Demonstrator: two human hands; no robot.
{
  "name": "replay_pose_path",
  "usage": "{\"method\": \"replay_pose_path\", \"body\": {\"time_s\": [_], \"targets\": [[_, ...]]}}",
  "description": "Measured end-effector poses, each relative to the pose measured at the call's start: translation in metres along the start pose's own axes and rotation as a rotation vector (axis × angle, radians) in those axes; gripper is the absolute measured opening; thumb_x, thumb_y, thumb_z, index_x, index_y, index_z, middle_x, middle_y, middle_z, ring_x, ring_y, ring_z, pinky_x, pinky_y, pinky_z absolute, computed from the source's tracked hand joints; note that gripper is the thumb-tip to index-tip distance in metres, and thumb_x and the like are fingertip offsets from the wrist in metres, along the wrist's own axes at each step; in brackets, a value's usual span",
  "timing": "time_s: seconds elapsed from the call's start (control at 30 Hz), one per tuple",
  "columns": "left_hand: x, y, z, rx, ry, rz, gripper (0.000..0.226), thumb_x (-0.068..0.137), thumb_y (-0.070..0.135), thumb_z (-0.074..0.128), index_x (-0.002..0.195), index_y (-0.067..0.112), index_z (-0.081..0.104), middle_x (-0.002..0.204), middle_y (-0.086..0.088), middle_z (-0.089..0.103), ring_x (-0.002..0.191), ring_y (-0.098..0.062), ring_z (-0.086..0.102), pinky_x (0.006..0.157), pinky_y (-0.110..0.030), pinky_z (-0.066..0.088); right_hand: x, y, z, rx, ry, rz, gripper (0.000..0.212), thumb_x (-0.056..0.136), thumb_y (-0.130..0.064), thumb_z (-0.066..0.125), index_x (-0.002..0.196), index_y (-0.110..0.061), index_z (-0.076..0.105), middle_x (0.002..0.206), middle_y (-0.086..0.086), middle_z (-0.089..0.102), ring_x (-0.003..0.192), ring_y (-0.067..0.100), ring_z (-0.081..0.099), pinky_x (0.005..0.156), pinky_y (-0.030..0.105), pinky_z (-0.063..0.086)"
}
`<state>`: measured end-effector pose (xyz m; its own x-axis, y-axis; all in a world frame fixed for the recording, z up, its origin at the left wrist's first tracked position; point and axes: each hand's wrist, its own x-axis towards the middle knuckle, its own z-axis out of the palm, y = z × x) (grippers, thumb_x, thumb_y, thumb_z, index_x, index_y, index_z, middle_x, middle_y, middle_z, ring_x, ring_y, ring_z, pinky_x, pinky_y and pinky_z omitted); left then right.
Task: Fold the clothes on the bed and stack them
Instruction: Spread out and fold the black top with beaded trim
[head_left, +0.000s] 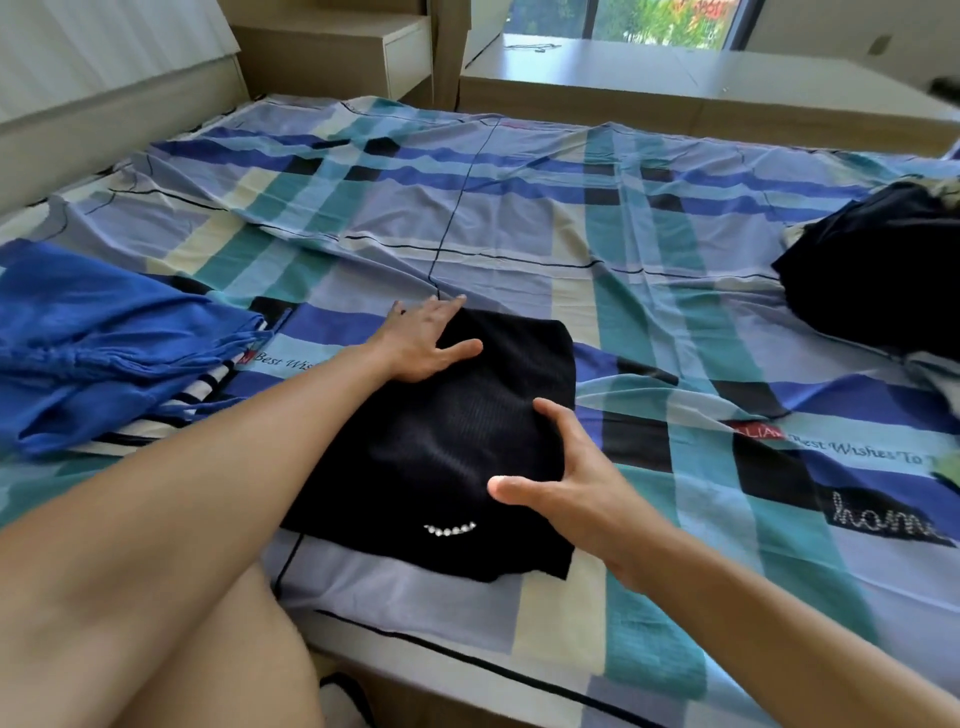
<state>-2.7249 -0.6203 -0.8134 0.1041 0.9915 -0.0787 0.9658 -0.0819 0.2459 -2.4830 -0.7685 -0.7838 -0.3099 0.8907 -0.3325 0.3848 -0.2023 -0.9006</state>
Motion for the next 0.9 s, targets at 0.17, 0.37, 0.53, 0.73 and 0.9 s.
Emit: {"method": "replay_pose_path", "body": {"time_s": [0.17,0.37,0.53,0.73,0.9], "targets": [[0.008,0.0,-0.023,-0.138,-0.087,-0.106,0.073,0.07,0.076,0.068,0.126,0.03,0.063,0.12,0.004,0.069,0.107,-0.016,0.063,0.099,-0.034,0.049,0.009,-0.008,-0.029,0.163,-0.002,0.029,0.078,0.075,0.011,0.071,0.132,-0.04,0.054,0.112,0.007,0.071,0.086,0.019,0.073,0.075,0.032,0.061],[-0.01,0.005,-0.042,-0.383,-0.482,-0.334,0.045,0.076,0.053,0.079,0.101,0.016,0.071,0.093,-0.001,0.076,0.082,-0.019,0.072,0.076,-0.03,0.056,0.044,-0.022,-0.136,0.153,0.422,0.056,0.077,0.077,0.003,0.076,0.141,-0.031,0.048,0.109,0.018,0.07,0.072,0.021,0.067,0.058,0.027,0.055],[-0.027,0.002,-0.032,-0.477,-0.489,-0.328,0.06,0.071,0.062,0.078,0.108,0.015,0.072,0.1,-0.001,0.077,0.08,-0.02,0.069,0.069,-0.028,0.054,0.044,0.004,-0.137,0.079,0.315,0.217,0.069,0.081,-0.03,0.081,0.138,-0.017,0.045,0.103,0.005,0.068,0.064,0.01,0.066,0.042,0.02,0.046],[-0.04,0.012,-0.029,-0.856,-0.372,-0.267,0.038,0.09,0.039,0.07,0.111,0.007,0.067,0.089,-0.001,0.075,0.078,-0.012,0.07,0.072,-0.027,0.058,0.029,0.014,-0.116,-0.092,0.286,0.084,0.125,0.061,-0.048,0.09,0.156,-0.042,0.009,0.133,-0.008,0.06,0.115,0.015,0.063,0.1,0.041,0.053],[-0.051,0.008,-0.027,-0.964,-0.292,-0.231,0.047,0.093,0.017,0.068,0.13,0.022,0.04,0.105,-0.011,0.065,0.085,-0.02,0.068,0.072,-0.033,0.059,0.014,0.021,-0.1,-0.112,0.381,-0.082,0.13,0.041,-0.061,0.09,0.15,-0.053,0.02,0.147,-0.003,0.042,0.131,0.012,0.048,0.114,0.037,0.038]]}}
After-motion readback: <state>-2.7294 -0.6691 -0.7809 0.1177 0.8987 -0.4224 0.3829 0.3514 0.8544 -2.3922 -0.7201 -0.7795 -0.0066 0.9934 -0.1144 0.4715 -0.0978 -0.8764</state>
